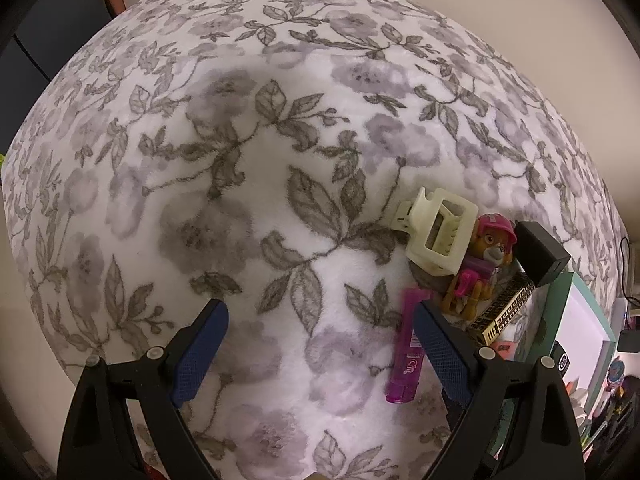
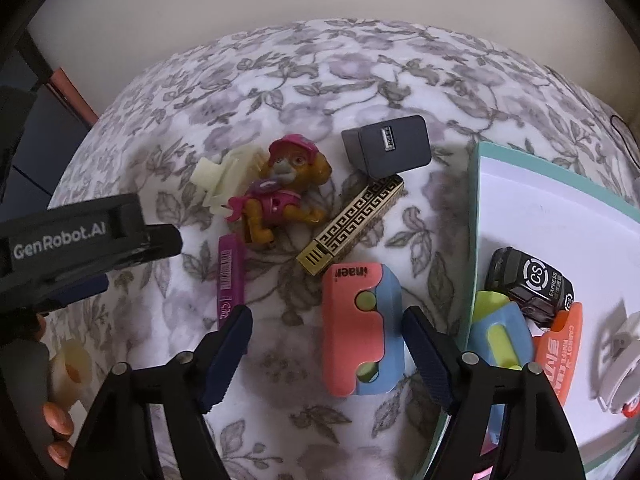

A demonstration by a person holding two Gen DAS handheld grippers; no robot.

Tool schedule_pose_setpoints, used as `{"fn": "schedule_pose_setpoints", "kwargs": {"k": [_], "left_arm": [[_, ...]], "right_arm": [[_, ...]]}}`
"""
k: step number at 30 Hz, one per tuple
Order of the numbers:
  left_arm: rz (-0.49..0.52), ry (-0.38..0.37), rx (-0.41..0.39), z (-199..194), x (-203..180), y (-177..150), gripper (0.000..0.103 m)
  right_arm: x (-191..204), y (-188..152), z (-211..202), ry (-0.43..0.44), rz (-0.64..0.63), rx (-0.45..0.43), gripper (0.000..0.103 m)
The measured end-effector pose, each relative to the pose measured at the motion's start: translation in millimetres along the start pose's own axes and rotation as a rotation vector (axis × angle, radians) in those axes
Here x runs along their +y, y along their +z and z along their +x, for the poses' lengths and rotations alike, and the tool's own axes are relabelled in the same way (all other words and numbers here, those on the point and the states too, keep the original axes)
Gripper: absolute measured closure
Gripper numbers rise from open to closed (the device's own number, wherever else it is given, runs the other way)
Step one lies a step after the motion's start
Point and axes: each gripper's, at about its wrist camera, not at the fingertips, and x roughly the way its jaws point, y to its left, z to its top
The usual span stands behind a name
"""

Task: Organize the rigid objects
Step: 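Grasp the purple lighter with the left gripper while the right grasps the pink-blue 'inaer' case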

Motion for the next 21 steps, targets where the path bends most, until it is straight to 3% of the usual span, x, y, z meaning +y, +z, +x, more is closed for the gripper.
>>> {"fn": "schedule_pose_setpoints", "kwargs": {"k": [4,8,21], "left_arm": [[0.024,-0.01,0.014,3,-6,-3,0.009],[0.051,-0.01,0.029,10,-18,-5,0.009],[0.165,0.028,0.067,34,-66,-25,0.009]], "right_arm": [[-5,0,1,-0.023,0.016,0.004,0.037],[-10,-2,10,-0.05,0.027,0.054,0.054],[-13,-6,8,-0.046,0.031,0.061,0.056]]}}
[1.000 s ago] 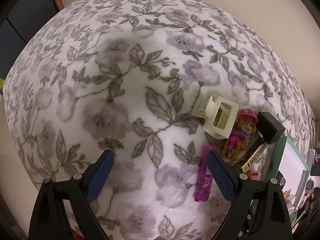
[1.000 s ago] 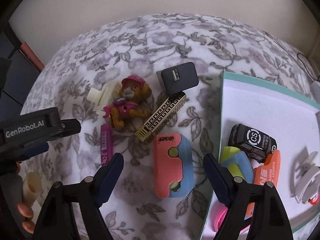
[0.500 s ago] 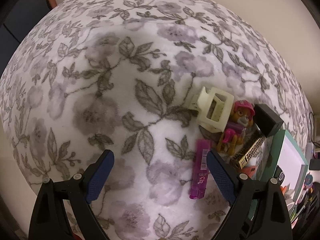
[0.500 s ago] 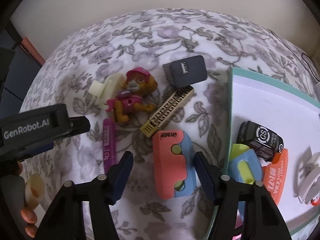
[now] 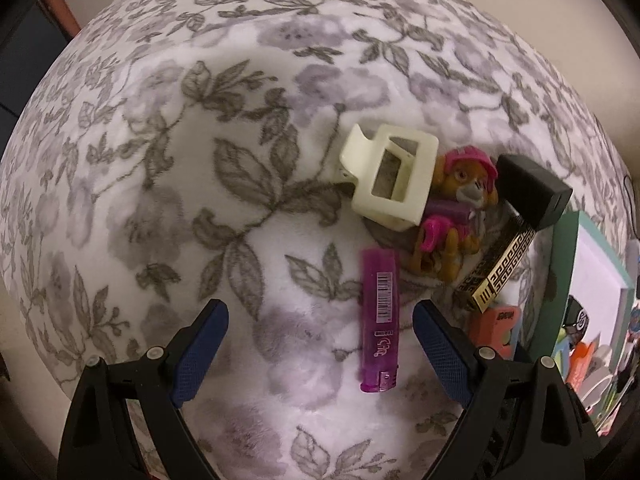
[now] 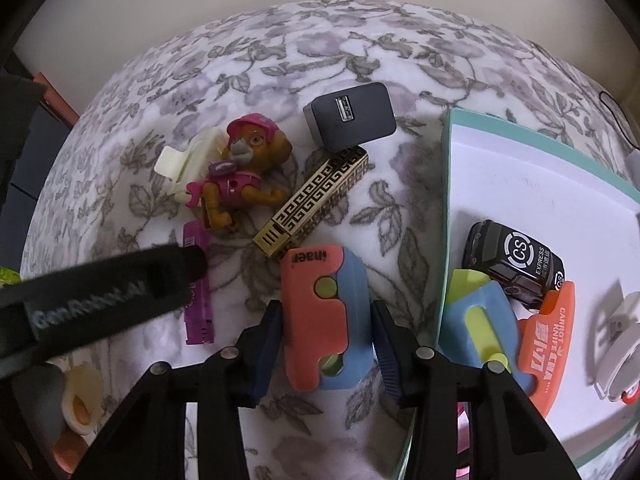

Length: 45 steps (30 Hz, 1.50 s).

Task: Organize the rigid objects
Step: 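Grasp the purple lighter with the left gripper while the right grasps the pink-blue 'inaer' case, then carry the lighter with the left gripper into the tray while the right carries the pink case there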

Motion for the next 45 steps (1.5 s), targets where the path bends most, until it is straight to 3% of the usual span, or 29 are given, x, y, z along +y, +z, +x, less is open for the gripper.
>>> {"fn": "schedule_pose_setpoints", "kwargs": {"k": [8,13,15,17,20,23,35,45], "left_arm": [[0.044,0.033,0.015,13,-10,-5,0.017],[0.059,0.02,-0.009,5,-6,-5,0.037],[0.064,0.017,-0.019,2,-4,-6,0.054],[0.068,0.011,-0.025,1,-4,-6,0.065],[0.064,0.007,-0.026,0,-2,-6,0.071],[0.053,-0.004,-0.028,0,-2,-6,0.083],[0.007,-0.056,-0.038,-13,10,0,0.083],[0.01,-0.078,-0.181,-67,21,7,0.083]], "right_arm": [[-1,0,0,0.0,-0.007,0.002,0.056],[-1,-1,0,0.005,-0.006,0.004,0.056],[-1,-1,0,0.007,-0.004,0.005,0.056],[-1,-1,0,0.007,-0.002,0.005,0.056],[-1,-1,-1,0.007,-0.001,0.006,0.056],[-1,-1,-1,0.006,-0.001,0.006,0.057],[-4,-1,-5,0.019,0.02,0.0,0.057],[-9,7,-43,0.084,0.051,-0.105,0.058]]}}
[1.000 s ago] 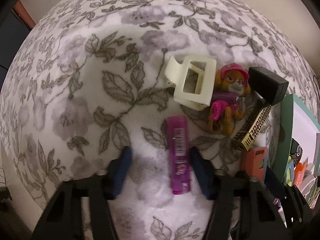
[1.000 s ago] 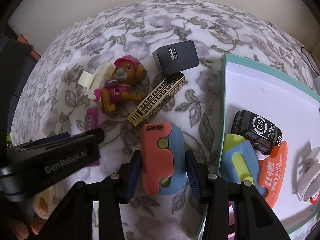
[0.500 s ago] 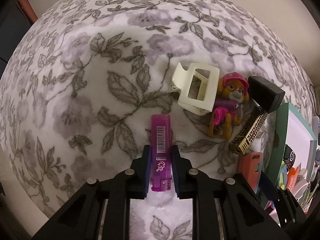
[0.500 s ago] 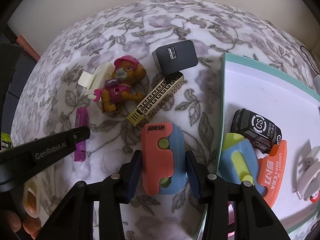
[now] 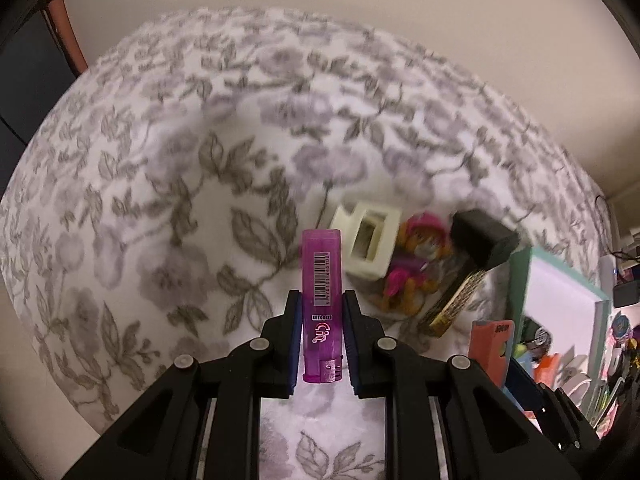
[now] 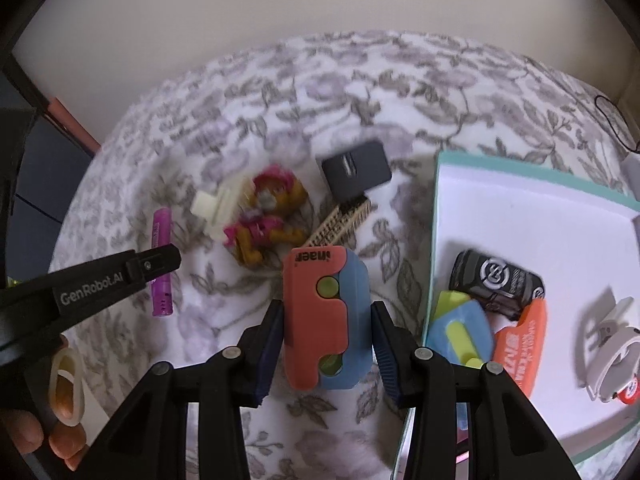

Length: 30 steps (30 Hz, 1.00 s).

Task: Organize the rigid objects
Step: 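Carry the lighter with the left gripper into the tray while the right carries the pink case there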

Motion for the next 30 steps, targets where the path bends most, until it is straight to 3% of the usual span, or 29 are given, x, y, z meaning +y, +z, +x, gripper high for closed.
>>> {"fn": "schedule_pose_setpoints", "kwargs": {"k": [7,16,30], "left_arm": [[0.012,-0.011,-0.055,-21,-10,1,0.083],[0.063,-0.037,-0.06,-24,-47,-6,0.083],[0.214,-0.082,-0.038,-20,-131,-31,0.083]], "right_arm": [[-14,7,-16,0.008,0.039,-0.041,0.058],[-56,8,-35,-0.012,0.14,-0.085,0.058],[-179,-6,-72,-0.144,0.395,-0.165,0.058]]}}
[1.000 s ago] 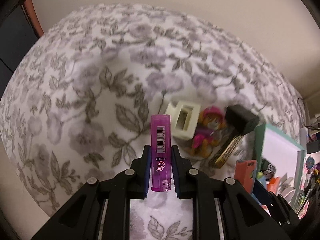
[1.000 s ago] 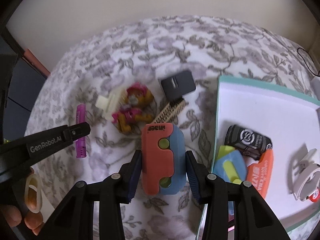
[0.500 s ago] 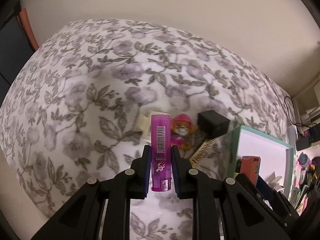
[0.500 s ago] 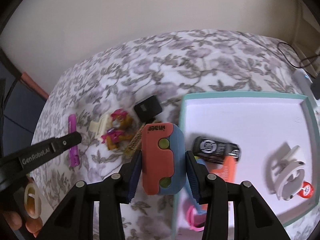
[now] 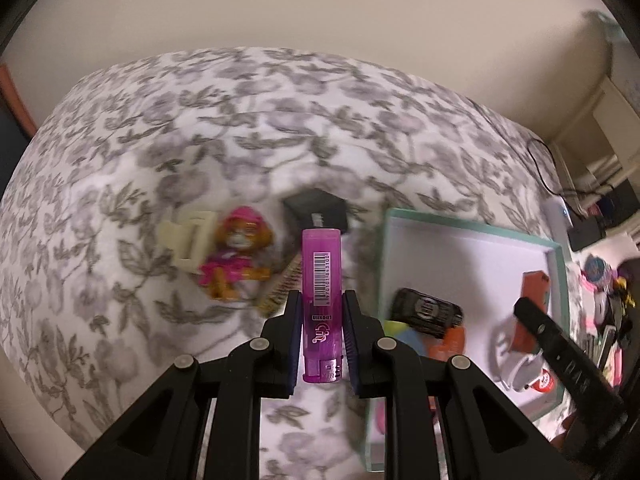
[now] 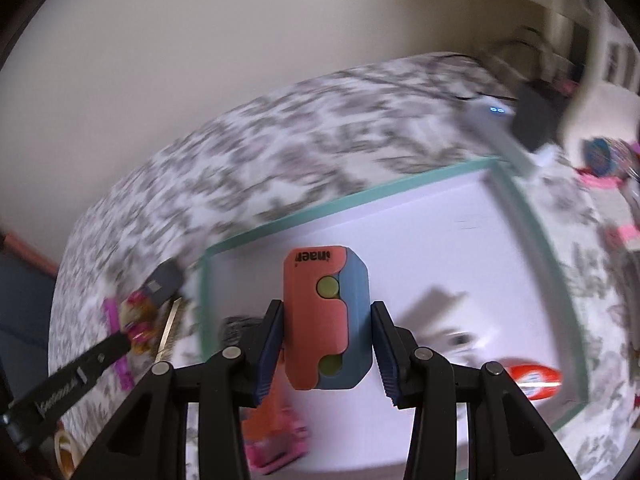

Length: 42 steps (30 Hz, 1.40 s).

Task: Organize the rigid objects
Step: 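Carry the lighter with the left gripper into the tray while the right carries the pink case there, then open the left gripper releasing the lighter while the right gripper releases the pink case in the tray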

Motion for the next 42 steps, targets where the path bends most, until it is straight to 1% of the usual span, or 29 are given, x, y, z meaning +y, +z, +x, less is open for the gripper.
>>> {"fn": "schedule_pose_setpoints", "kwargs": {"k": [6,10,14,17,22,27,38,42], "left_arm": [[0.071,-0.037,-0.013,-1,-36,-7,0.083],[0.138,-0.059,-0.015,-1,-63,-16,0.083],[0.197,-0.084,-0.001,3,-89,-24,0.083],[0.234,-0.117,0.01,5,-104,-32,0.083],[0.283,-0.12,0.043,14,-123,-44,0.083],[0.301,-0.126,0.08,24,-130,-52,0.083],[0.322,-0.103,0.133,43,-134,-60,0.083],[0.326,-0.095,0.148,50,-135,-62,0.083]], "right_arm": [[-44,11,-10,-0.063,0.069,-0.049,0.058],[-59,14,-14,-0.12,0.079,-0.073,0.058],[-70,14,-11,-0.19,0.067,-0.078,0.058],[-75,13,-9,-0.232,0.052,-0.078,0.058],[-76,10,-3,-0.258,0.032,-0.056,0.057],[-79,7,5,-0.271,0.032,-0.02,0.057],[-84,0,20,-0.259,0.038,0.055,0.058],[-89,-2,25,-0.242,0.066,0.078,0.058]]}}
